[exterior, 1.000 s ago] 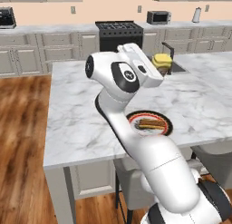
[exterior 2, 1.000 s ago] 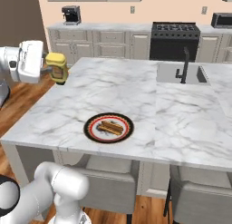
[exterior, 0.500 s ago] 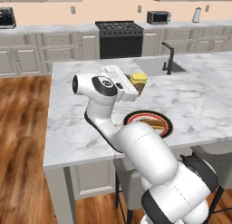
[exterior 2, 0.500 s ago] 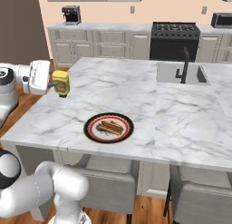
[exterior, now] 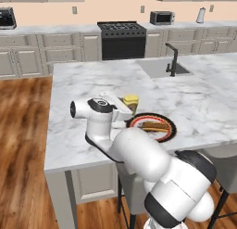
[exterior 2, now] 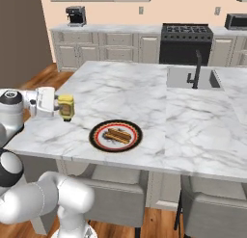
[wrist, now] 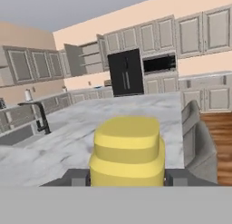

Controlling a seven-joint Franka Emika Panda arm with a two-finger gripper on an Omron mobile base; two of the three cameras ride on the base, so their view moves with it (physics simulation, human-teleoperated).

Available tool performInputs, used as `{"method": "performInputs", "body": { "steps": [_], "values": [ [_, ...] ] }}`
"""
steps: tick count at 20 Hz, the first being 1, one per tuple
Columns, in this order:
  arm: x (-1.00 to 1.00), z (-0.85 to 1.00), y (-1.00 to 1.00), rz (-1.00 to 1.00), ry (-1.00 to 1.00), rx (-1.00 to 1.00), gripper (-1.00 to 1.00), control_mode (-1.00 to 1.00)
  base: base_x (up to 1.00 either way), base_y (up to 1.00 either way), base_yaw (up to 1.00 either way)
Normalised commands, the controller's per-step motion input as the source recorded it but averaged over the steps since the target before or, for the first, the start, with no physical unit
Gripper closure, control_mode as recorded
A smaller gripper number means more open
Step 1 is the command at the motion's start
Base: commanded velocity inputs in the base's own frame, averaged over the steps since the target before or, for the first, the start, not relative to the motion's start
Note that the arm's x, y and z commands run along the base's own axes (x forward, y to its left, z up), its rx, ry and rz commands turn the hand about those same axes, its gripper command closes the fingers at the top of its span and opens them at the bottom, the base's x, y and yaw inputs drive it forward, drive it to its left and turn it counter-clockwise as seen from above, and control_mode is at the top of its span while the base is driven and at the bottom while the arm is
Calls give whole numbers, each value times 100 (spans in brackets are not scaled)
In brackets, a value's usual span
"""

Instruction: Move the hot dog bun to the plate on the dining table and place the condiment next to that plate. Then navigate to the fridge and take the sausage and place it on the plate as well.

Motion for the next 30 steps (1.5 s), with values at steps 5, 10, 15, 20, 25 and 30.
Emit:
{"method": "performInputs", "body": {
  "steps": [5, 10, 15, 20, 25, 30],
  "values": [
    [0, -70, 0, 1, 0, -19, 100, -100, 0, 0, 0],
    [5, -66, 24, 3, 1, -5, 100, -100, 0, 0, 0],
    [18, -49, 15, 7, 0, 0, 100, -100, 0, 0, 0],
    [26, -31, 2, 6, 0, 0, 100, -100, 0, 0, 0],
    [35, -29, 3, 3, 0, 0, 100, -100, 0, 0, 0],
    [37, -31, 14, 3, 0, 0, 100, -100, 0, 0, 0]
  ]
}}
